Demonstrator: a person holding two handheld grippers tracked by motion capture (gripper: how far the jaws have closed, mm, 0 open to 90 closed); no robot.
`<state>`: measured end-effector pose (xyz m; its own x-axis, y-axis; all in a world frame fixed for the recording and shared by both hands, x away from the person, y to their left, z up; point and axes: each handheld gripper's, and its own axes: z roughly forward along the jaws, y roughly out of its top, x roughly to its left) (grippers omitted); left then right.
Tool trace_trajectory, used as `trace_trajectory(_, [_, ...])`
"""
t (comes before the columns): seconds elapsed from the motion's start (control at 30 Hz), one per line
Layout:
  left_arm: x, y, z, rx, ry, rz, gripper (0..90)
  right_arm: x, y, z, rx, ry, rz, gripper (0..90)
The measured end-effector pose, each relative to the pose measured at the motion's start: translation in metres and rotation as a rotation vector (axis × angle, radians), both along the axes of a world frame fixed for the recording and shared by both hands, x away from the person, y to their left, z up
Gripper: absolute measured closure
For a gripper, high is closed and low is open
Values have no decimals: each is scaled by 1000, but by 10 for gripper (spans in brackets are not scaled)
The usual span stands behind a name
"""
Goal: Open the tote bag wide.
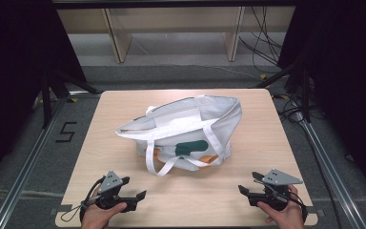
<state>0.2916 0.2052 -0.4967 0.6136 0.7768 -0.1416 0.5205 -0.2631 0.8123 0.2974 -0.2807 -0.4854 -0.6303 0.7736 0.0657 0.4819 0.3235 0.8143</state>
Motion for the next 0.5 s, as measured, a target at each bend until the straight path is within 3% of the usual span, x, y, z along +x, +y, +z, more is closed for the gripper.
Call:
trace_trajectory(0.07, [0, 0, 0, 1, 0, 0, 161, 1, 0, -1, -21, -13, -3, 261])
trace_trajectory(0.1, [0, 0, 0, 5, 0, 1, 161, -1, 1, -1, -3, 7, -22, 262])
trace_trajectory(0.13, [-1, -1, -1, -15, 12, 13, 161, -1, 0, 0, -2, 3, -8, 264])
trace_trajectory(0.2, [-1, -1, -1, -12, 7, 8, 161, 1, -1, 0, -16, -30, 1, 266])
trace_trajectory(0.33, [0, -1, 0, -16, 3, 9, 161, 2, -2, 0, -23, -33, -1, 266])
trace_trajectory(0.37, [0, 0, 0, -5, 7, 7, 161, -1, 0, 1, -9, 3, -20, 266])
trace_trajectory(0.47, [0, 1, -1, -56, 28, 14, 163, 0, -1, 2, -17, -14, -21, 266])
trace_trajectory(0.5, [0, 1, -1, -46, 29, 15, 165, -1, -1, 2, -15, -10, -24, 265])
